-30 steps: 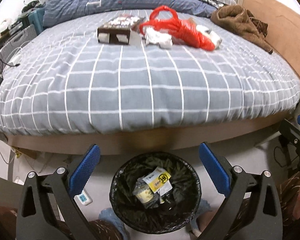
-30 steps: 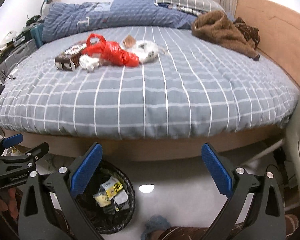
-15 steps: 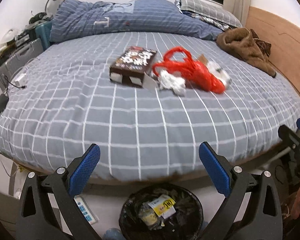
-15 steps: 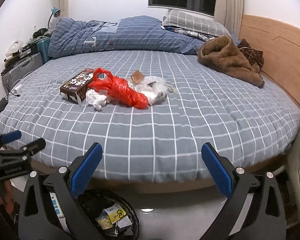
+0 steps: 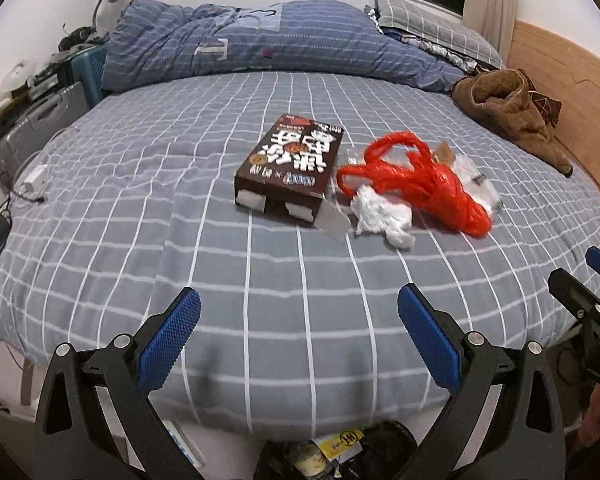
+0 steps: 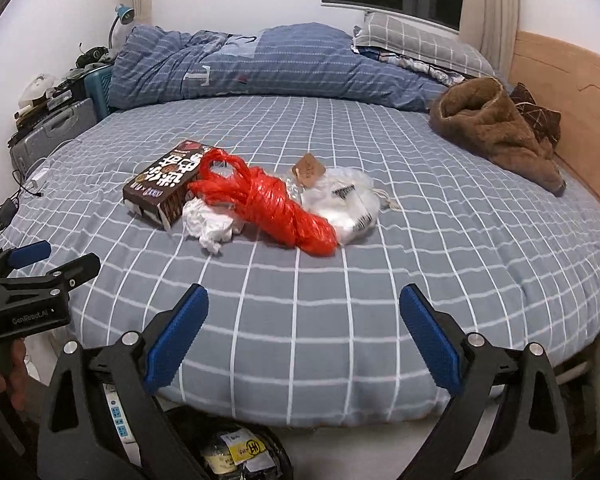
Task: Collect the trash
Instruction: 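Move both grippers back up over the bed toward the remaining trash, then grasp the brown chocolate box with the left gripper while the right gripper grasps the red plastic bag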
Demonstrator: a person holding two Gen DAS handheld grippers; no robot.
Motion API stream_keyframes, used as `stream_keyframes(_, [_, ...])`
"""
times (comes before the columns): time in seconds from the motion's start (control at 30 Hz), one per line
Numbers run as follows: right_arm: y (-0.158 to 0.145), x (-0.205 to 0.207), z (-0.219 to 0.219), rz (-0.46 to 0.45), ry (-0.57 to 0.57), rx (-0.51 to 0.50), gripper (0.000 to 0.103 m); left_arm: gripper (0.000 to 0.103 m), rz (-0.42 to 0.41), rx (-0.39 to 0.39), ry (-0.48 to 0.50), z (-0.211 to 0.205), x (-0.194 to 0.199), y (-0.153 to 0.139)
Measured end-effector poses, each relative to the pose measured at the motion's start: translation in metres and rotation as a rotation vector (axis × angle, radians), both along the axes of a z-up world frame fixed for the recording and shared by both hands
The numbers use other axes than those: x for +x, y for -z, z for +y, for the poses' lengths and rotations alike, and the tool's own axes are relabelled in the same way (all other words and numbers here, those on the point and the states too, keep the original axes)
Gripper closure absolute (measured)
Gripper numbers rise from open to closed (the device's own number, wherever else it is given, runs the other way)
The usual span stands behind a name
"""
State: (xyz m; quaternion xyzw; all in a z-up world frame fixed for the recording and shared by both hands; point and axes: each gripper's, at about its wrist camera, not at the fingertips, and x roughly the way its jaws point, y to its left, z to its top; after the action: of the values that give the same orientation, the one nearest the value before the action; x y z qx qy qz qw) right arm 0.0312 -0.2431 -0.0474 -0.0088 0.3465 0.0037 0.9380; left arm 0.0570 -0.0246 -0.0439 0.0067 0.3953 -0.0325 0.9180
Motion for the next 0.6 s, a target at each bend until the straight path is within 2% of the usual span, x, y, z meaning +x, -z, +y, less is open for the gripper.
stream_keyframes(0.6, [0.011, 0.104, 0.008, 0.047, -0.026, -0.004, 0.012, 0.006, 0.019, 0.015, 0.005, 0.015, 0.111, 0.008])
